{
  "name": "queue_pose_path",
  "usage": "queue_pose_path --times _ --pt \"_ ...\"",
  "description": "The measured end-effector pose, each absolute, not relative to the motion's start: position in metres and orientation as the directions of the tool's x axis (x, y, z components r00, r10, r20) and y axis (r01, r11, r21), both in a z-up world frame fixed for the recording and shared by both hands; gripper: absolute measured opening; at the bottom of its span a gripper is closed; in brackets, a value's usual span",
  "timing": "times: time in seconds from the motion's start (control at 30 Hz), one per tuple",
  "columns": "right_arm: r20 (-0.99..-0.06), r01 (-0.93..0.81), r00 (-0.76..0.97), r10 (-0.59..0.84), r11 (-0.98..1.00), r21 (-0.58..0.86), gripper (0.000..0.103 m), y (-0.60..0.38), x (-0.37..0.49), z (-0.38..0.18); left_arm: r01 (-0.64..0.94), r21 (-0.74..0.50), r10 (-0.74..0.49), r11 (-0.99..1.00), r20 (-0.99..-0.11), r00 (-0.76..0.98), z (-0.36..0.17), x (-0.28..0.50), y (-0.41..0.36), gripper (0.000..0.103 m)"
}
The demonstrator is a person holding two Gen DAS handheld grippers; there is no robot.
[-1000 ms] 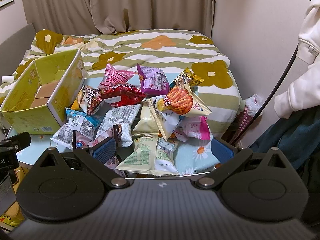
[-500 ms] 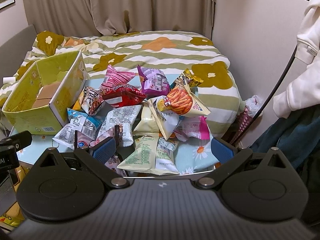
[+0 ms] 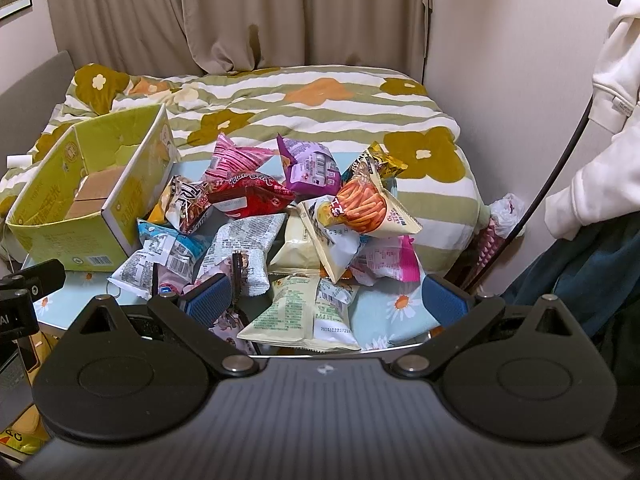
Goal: Organize snacks
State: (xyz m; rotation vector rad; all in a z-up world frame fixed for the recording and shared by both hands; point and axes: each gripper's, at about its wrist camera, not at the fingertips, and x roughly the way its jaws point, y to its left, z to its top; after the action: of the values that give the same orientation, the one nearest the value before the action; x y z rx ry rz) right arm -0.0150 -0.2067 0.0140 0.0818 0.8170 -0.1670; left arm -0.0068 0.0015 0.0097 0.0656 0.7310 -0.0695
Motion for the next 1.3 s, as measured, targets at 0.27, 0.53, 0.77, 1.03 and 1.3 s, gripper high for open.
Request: queue_pose_path --times 0.27,0.53,0.77,1.03,1.3 --pt "-0.752 0.193 0.649 -0.112 0.981 0.021 0.103 -0.204 -0.009 0.011 0.132 0.067 -0.044 0.989 -0.721 0.692 -0.002 0.012 0.004 0.103" --pt "-0.803 0.224 0.594 -0.046 0.968 0.110 0.103 -0.219 0.009 -0.031 0.213 -0.060 -0.176 0.975 -0.796 0.579 -0.056 0.042 -0.005 0.103" --pt "-0.838 0.231 0.541 0.076 0.944 0.235 0.103 -0.246 0.032 -0.074 0.219 -0.133 -0.228 0.966 -0.837 0.498 -0.104 0.074 -0.020 0.103" --pt "-0.854 0.199 0.481 0.200 0.923 0.329 0.103 -0.260 0.064 -0.116 0.197 -0.170 -0.239 0.966 -0.879 0.412 -0.147 0.097 -0.036 0.103" --pt "-0.858 0.203 0.415 0.302 0.889 0.411 0.103 -0.265 0.082 -0.144 0.161 -0.217 -0.265 0.963 -0.880 0.393 -0.166 0.100 -0.036 0.085"
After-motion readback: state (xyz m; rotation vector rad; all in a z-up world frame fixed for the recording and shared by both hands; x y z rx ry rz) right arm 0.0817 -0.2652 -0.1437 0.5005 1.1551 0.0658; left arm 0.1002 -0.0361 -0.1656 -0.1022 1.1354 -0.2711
